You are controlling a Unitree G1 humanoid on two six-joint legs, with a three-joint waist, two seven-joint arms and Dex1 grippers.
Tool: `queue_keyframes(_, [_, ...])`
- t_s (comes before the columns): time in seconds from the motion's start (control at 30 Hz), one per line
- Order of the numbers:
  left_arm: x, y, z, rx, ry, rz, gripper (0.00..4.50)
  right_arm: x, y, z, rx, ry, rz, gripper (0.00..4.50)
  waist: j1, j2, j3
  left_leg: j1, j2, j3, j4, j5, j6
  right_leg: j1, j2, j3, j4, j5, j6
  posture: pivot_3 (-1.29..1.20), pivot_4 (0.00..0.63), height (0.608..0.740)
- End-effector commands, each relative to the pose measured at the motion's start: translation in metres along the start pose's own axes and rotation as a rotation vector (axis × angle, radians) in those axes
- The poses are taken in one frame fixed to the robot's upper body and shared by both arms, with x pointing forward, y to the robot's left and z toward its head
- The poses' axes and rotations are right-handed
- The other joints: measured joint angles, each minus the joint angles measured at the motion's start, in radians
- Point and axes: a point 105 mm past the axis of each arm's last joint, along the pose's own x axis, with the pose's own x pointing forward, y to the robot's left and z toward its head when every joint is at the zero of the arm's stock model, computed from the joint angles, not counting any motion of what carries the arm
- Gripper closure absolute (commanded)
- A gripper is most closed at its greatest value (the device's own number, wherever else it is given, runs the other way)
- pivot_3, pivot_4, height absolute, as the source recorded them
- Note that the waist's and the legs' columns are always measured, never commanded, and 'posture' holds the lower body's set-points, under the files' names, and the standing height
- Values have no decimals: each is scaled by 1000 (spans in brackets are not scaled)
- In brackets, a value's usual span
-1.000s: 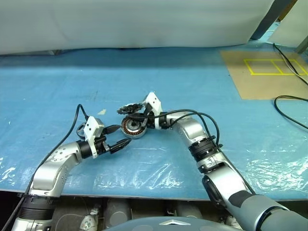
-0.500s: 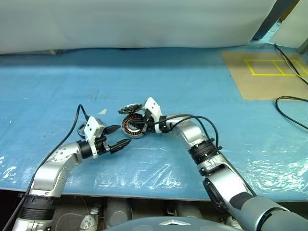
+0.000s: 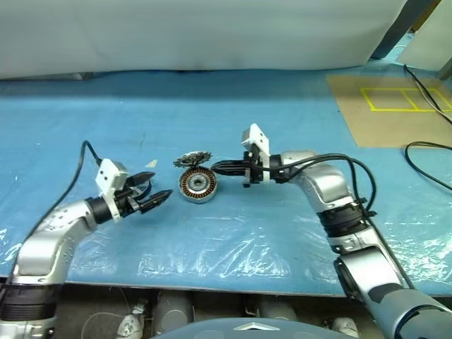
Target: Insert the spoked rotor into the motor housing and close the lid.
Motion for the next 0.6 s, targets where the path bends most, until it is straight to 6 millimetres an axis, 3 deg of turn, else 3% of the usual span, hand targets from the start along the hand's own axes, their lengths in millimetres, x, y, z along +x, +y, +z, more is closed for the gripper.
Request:
queue_keyframes(0.03, [-16, 21, 28, 91, 20, 2, 141, -11, 1, 6, -21, -29, -34, 4488, 0, 0, 0, 0, 0, 0, 0, 0, 0, 0, 0, 0, 0, 0, 0, 0, 150, 740])
queue_keyframes(0.1, [-18, 31, 35, 123, 81, -10, 141, -16, -1, 1, -7, -26, -66, 4488, 1, 0, 0, 0, -1, 0, 0, 0, 0, 0, 0, 1, 0, 0, 0, 0, 150, 740])
queue_keyframes(0.3, [-18, 56, 28, 208, 325, -80, 141, -29, 9, -21, 3, 39, -91, 4488, 8, 0, 0, 0, -1, 1, 0, 0, 0, 0, 0, 1, 0, 0, 0, 0, 150, 740])
queue_keyframes(0.43, [-12, 58, 24, 262, 462, -200, 141, -54, 14, -35, -38, 111, -129, 4488, 23, 0, 0, 0, -1, 1, 0, 0, 0, 0, 0, 1, -1, 0, 0, 0, 150, 740])
queue_keyframes(0.6, [-2, 56, 13, 286, 566, -303, 141, -66, 30, -31, -60, 116, -110, 4488, 26, 0, 0, 0, -1, 1, -1, 0, 0, 0, -1, 1, -1, 0, 0, 0, 150, 740])
